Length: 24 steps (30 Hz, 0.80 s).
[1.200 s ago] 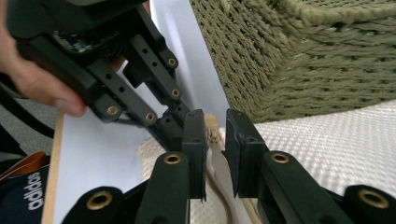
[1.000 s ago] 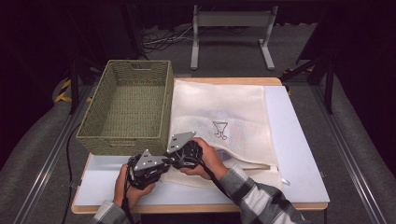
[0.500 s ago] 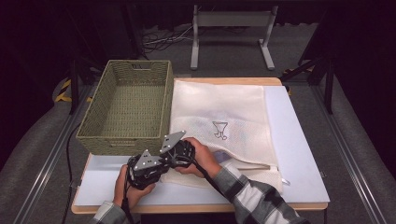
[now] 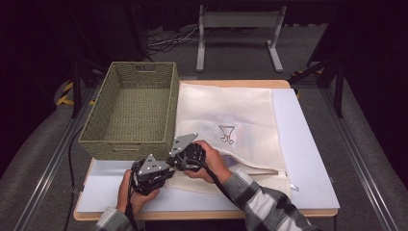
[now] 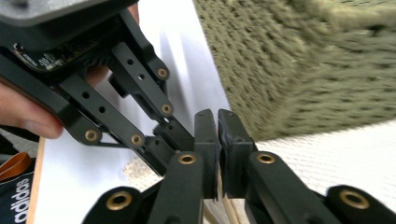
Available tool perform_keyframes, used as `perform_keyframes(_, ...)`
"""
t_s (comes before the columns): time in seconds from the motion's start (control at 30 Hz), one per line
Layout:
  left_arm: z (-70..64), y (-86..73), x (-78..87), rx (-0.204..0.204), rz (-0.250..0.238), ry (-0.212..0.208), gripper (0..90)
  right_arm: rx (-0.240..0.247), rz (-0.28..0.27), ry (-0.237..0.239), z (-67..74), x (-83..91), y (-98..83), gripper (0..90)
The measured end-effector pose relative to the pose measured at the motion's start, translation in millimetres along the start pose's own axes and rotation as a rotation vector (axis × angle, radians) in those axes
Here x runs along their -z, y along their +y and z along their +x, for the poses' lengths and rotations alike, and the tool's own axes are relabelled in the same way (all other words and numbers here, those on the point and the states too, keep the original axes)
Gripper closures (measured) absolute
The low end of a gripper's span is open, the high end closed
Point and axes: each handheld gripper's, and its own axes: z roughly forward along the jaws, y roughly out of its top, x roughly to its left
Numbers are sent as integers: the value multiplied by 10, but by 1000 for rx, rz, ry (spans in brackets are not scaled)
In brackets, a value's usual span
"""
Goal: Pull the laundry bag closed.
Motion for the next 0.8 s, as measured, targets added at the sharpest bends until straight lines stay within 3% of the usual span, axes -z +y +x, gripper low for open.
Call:
perform_keyframes(0.17, -3, -1, -2, 3, 0, -1, 853, -12, -6, 7, -14, 13, -10, 821)
perform_keyframes(0.27, -2, -5, -2, 8, 0, -3, 853, 10, 12, 0, 15, -39, 18, 793)
perform_keyframes(0.47, -1, -7, -4, 0, -2, 0, 853, 2, 49, 18, -9, -161, 23, 745)
perform_keyframes(0.63, -5, -13, -15, 9, 9, 0, 852, -22, 60, 34, -48, -224, 17, 783)
perform_keyframes(0.8, 1, -13, -16, 12, 8, -2, 853, -1, 68, 33, -22, -216, 28, 815)
